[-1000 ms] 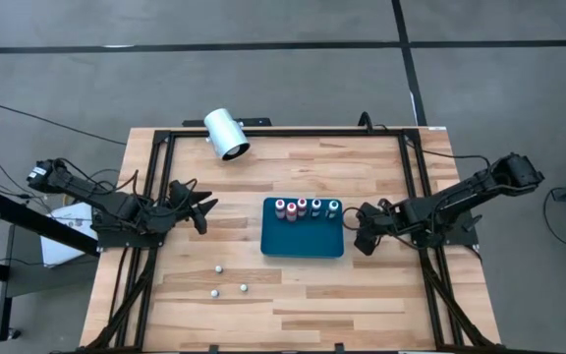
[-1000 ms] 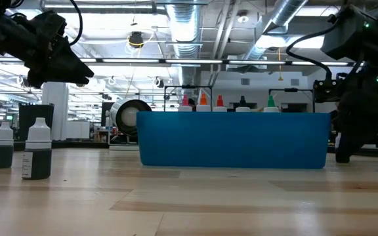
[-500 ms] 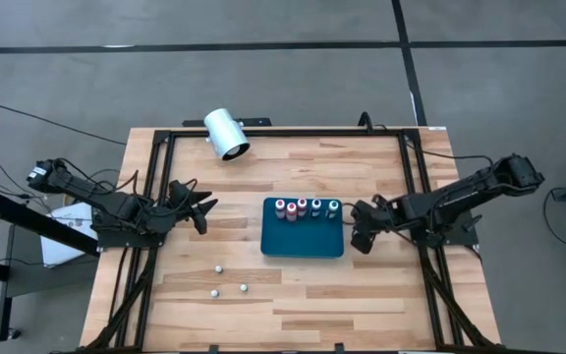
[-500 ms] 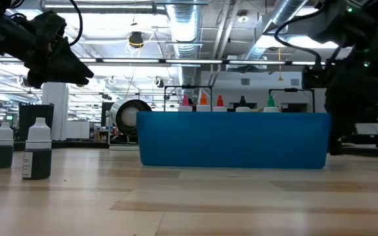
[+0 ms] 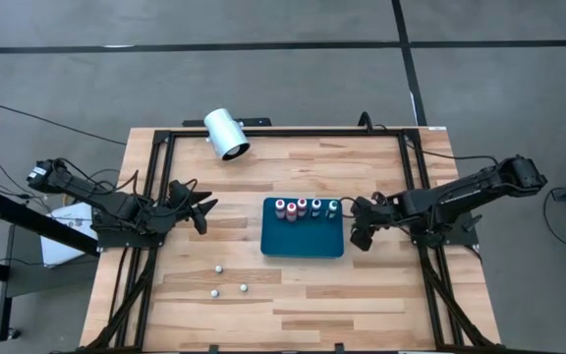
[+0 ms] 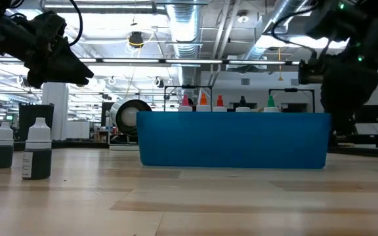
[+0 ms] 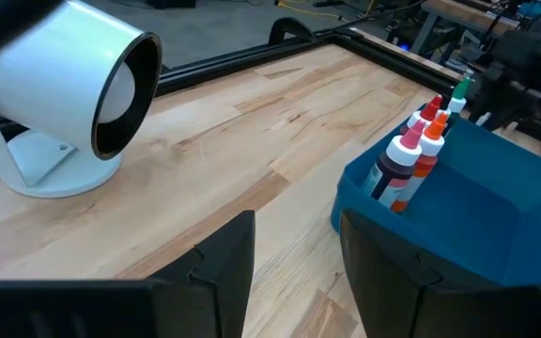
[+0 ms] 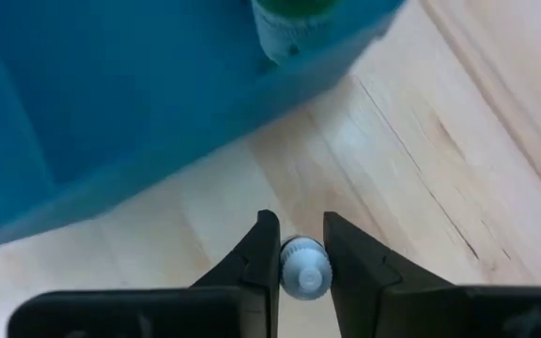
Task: Pick & Place food coloring
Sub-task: Put the small black food coloring bottle into the blue bin
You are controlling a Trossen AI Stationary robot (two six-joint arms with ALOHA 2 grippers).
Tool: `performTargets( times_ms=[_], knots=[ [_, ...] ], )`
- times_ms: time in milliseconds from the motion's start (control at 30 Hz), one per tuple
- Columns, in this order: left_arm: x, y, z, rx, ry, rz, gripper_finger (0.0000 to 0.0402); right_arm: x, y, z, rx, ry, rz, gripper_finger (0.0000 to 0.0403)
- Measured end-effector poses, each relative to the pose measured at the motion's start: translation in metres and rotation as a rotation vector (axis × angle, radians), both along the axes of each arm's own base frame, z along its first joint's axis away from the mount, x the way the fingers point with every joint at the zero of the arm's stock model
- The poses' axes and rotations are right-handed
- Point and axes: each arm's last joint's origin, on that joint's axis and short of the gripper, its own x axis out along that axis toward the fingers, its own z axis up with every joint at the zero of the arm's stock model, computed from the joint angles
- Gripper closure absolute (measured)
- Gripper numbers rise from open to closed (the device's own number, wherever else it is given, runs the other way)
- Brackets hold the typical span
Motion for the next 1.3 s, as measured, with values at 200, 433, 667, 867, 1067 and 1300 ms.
performTargets(
  times_ms=[200,433,667,867,1067,1300],
  knots=[
    [-0.001,0.000,-0.001,0.005,0.016,-0.001,0.0252,0.003,0.001,0.037,0.019,-0.112,0.006,0.0344],
    [-0.001,0.000,-0.001,0.009,0.022,-0.004,0.0252,0.021,0.012,0.090,0.027,-0.369,0.104,0.0343],
    [-0.001,0.000,-0.002,0.002,0.030,-0.018,0.0252,0.048,0.025,0.108,0.011,-0.433,0.170,0.0343],
    [-0.001,-0.001,-0.003,-0.015,0.046,-0.055,0.0252,0.073,0.031,0.096,-0.009,-0.358,0.188,0.0343],
    [-0.001,-0.002,-0.004,-0.030,0.052,-0.082,0.0252,0.076,0.029,0.063,-0.080,-0.119,0.162,0.0343],
    [-0.001,-0.002,-0.004,-0.037,0.060,-0.097,0.0252,0.092,0.033,0.036,-0.092,-0.062,0.139,0.0343]
  ],
)
